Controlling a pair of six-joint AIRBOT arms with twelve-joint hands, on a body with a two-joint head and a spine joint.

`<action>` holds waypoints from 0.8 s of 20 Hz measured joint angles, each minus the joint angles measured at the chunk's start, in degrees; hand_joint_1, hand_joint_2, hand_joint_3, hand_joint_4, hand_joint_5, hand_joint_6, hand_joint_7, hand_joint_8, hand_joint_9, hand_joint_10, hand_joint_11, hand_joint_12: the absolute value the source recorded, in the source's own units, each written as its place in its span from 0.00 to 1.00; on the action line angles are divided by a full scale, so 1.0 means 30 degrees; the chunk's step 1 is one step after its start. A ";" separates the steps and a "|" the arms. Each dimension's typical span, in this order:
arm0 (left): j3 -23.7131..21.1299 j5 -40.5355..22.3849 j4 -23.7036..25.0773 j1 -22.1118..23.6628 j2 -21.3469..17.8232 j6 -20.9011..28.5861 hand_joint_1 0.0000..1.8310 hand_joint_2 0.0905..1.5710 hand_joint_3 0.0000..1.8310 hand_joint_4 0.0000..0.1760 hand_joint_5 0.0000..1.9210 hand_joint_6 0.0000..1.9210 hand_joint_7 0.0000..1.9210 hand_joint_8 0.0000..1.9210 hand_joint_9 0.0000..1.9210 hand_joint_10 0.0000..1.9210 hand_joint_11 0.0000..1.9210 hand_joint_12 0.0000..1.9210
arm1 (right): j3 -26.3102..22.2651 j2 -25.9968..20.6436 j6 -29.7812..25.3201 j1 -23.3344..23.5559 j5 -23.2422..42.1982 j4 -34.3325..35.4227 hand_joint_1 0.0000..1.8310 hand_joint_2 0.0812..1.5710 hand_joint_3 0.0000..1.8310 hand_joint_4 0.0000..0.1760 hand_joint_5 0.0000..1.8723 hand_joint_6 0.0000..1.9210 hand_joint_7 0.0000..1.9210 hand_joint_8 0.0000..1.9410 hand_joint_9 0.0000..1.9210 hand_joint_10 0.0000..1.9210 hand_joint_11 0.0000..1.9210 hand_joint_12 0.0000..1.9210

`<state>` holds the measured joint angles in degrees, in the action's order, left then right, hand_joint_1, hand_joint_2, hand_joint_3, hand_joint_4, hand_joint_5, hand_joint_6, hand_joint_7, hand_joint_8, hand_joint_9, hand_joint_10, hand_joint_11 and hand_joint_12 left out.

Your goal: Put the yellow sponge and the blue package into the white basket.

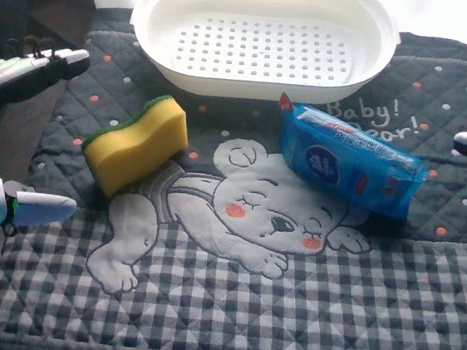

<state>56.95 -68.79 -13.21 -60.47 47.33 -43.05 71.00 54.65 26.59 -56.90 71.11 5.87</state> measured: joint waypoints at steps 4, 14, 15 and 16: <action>0.0138 0.0233 0.0015 0.0189 0.0189 -0.0007 0.47 0.58 0.00 0.36 0.04 0.00 0.03 0.00 0.02 0.00 0.00 0.21 | 0.0153 0.0204 0.0000 0.0248 -0.0087 0.0175 0.45 0.56 0.00 1.00 0.11 0.00 0.05 0.00 0.03 0.00 0.00 0.18; 0.1319 0.1202 0.0809 0.2018 0.1821 0.0007 0.45 0.55 0.00 0.60 0.04 0.00 0.05 0.00 0.02 0.00 0.00 0.15 | 0.1071 0.2098 0.0080 0.3701 0.0007 -0.0612 0.42 0.50 0.00 1.00 0.02 0.00 0.02 0.00 0.02 0.00 0.00 0.22; 0.1530 0.1596 0.0758 0.2259 0.2033 -0.0007 0.45 0.55 0.00 0.61 0.04 0.00 0.04 0.00 0.01 0.00 0.00 0.15 | 0.1137 0.2368 0.0087 0.3818 0.0058 -0.0699 0.42 0.50 0.00 1.00 0.01 0.00 0.02 0.00 0.02 0.00 0.00 0.22; 0.1734 0.1996 0.0670 0.2514 0.2251 0.0000 0.49 0.55 0.00 0.61 0.05 0.00 0.03 0.00 0.00 0.00 0.00 0.11 | 0.1180 0.2623 0.0080 0.3876 0.0044 -0.0729 0.43 0.49 0.00 1.00 0.00 0.00 0.02 0.00 0.02 0.00 0.00 0.23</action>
<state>62.15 -62.81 -11.20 -52.93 54.08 -43.05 74.54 62.52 26.83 -45.28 71.24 3.68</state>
